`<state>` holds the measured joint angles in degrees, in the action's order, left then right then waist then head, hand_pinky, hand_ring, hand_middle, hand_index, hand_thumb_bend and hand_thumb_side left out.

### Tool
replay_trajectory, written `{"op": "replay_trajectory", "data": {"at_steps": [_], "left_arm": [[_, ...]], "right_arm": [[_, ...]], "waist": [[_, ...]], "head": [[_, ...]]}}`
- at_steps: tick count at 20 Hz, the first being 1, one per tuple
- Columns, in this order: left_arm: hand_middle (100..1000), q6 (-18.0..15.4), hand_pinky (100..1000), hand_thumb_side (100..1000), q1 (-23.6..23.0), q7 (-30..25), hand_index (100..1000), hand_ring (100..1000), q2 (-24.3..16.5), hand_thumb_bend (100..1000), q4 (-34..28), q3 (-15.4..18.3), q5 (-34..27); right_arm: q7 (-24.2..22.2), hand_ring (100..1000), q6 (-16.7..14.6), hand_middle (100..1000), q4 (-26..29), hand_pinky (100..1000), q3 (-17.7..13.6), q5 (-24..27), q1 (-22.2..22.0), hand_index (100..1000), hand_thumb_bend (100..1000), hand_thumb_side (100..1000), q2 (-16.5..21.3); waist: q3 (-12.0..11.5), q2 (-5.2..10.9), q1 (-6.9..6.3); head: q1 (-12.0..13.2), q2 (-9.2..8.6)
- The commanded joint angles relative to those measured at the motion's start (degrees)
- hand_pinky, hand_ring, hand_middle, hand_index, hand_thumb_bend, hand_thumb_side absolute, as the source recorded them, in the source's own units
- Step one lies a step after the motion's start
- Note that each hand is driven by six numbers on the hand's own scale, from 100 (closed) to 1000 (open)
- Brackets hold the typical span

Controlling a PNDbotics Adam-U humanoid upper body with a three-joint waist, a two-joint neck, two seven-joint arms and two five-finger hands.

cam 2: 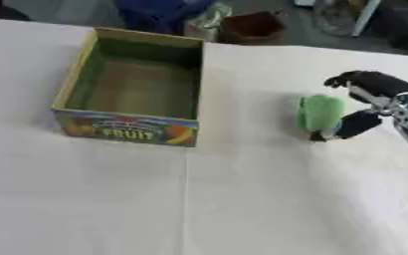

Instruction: Pick up objects on the table and place them in the box.

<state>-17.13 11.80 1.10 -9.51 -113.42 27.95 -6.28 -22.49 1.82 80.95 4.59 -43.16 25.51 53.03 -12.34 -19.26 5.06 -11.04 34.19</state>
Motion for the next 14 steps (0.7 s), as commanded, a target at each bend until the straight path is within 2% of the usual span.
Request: {"op": "replay_trajectory", "data": {"at_steps": [1,6,11,14], "left_arm": [[502,0.0,470,763,0.5,-0.1,650,460,-0.4,100,-1.2,-0.2,-0.2],[502,-0.1,470,763,0.5,-0.2,650,460,-0.4,100,-1.2,-0.2,-0.2],[501,0.0,470,763,0.6,-0.3,649,461,-0.4,100,-1.2,-0.3,-0.3],[501,-0.1,470,762,0.5,-0.3,648,461,-0.4,100,-1.2,-0.2,-0.3]], "right_arm": [[0.2,935,-0.4,799,-1.0,847,0.0,-1.6,1.1,897,632,535,1.3],[0.8,925,-0.8,752,-2.5,831,0.7,-3.2,1.6,839,504,532,0.8],[1.4,908,-1.6,697,-3.0,815,1.3,-4.5,1.8,789,424,521,0.4],[1.9,877,-1.9,621,-2.6,806,1.1,-3.7,1.7,742,294,538,0.1]], "waist": [[-0.1,0.97,-0.16],[-0.3,0.97,-0.16],[-0.4,0.94,-0.1],[-0.4,0.95,-0.16]], "head": [[-0.2,-0.61],[-0.3,-0.61],[-0.4,-0.65],[-0.3,-0.6]]}}
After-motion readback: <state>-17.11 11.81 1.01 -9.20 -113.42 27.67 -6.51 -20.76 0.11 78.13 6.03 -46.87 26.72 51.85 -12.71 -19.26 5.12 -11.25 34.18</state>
